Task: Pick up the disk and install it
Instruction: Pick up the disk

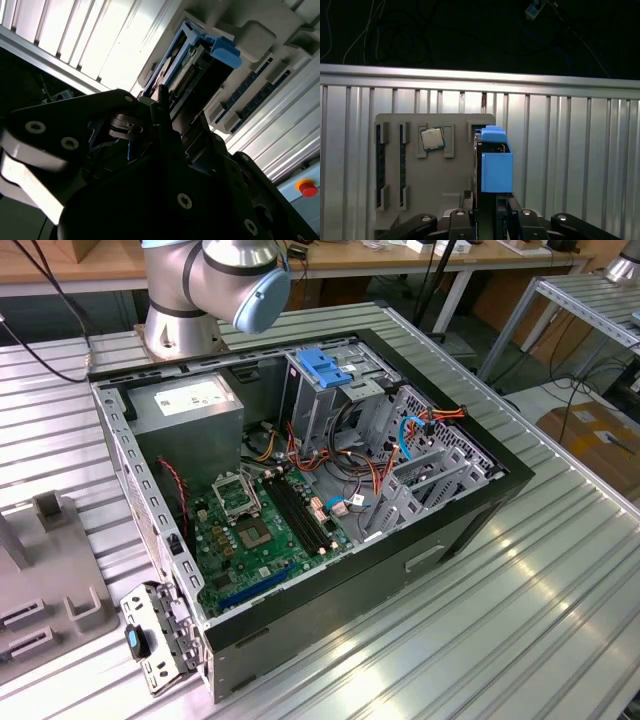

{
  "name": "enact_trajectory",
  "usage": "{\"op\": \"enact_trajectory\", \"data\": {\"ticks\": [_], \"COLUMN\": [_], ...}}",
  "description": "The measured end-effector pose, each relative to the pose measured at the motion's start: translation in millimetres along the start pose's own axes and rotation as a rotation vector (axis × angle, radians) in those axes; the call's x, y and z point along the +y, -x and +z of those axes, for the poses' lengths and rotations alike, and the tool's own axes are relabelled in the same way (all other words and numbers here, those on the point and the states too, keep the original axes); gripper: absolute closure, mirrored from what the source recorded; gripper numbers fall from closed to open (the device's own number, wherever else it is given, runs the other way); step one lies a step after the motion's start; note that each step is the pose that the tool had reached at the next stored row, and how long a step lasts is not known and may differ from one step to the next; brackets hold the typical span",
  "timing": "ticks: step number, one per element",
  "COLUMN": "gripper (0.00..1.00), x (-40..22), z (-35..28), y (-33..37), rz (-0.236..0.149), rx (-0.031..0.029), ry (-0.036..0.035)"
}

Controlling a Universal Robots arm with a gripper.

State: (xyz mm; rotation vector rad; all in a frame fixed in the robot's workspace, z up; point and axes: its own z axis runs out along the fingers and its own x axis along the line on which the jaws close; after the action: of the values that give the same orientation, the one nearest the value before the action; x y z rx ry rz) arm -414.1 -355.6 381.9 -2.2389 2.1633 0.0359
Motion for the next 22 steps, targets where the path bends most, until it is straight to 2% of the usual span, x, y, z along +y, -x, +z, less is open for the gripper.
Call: {"op": "enact_trajectory", "data": {"ticks": [15, 22], "gripper": [0.65, 0.65], "x": [0.0, 0.0], "z": [-1.6, -8.6], "y": [0.0, 0.3], "rz": [0.0, 0.0], "rx": [0.0001, 0.0], "ry": [0.0002, -0.0001]}}
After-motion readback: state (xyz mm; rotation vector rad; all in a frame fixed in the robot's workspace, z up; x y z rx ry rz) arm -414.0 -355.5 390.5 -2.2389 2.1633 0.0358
